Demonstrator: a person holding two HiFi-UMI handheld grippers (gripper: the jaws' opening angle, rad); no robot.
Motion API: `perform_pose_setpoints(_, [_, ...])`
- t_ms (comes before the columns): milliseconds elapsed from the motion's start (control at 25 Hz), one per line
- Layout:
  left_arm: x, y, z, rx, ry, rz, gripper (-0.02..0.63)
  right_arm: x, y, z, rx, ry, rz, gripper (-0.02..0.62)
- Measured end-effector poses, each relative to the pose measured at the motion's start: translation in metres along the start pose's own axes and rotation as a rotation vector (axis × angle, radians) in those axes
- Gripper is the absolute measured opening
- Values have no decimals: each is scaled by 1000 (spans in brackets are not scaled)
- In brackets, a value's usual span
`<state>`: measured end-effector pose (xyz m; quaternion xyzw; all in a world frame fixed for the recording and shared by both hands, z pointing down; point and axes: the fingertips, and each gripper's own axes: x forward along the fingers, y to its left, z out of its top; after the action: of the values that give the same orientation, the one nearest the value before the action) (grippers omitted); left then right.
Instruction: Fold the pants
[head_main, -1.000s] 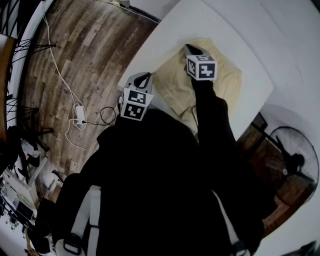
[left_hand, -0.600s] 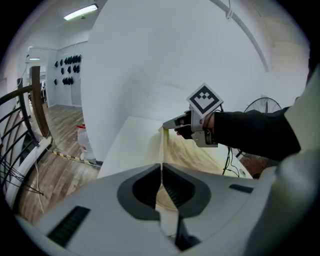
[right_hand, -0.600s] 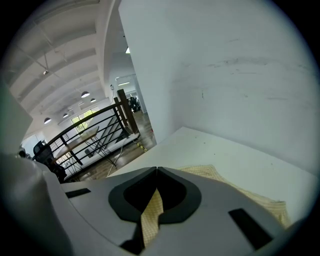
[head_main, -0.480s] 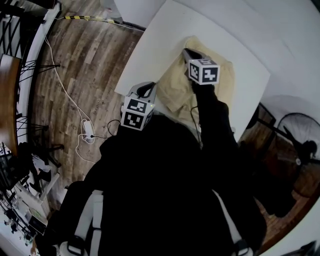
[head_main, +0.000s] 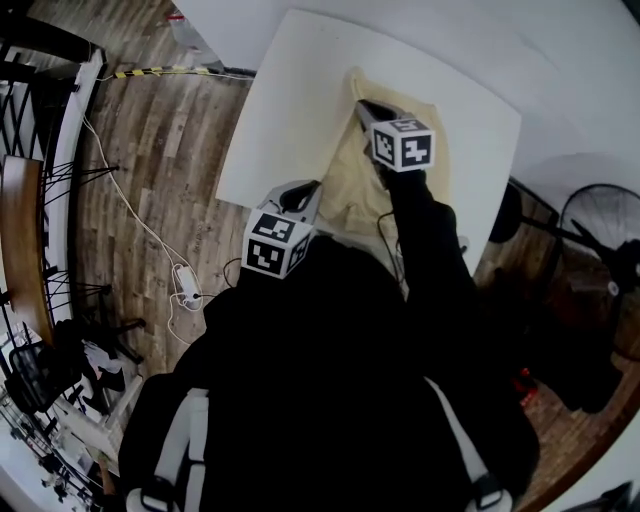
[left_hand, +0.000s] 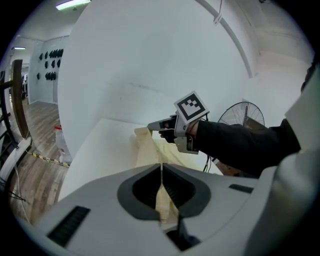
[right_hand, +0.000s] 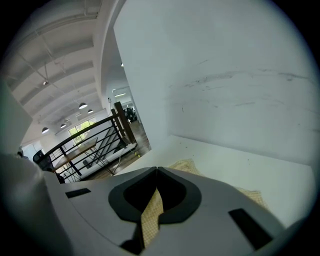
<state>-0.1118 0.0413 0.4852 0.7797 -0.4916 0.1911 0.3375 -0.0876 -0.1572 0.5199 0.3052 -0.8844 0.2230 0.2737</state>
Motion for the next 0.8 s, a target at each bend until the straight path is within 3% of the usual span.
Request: perform_pose_setpoints(800, [44,-139,20,106,66,-264,14,-87,-68,-16,140,-123,-14,8])
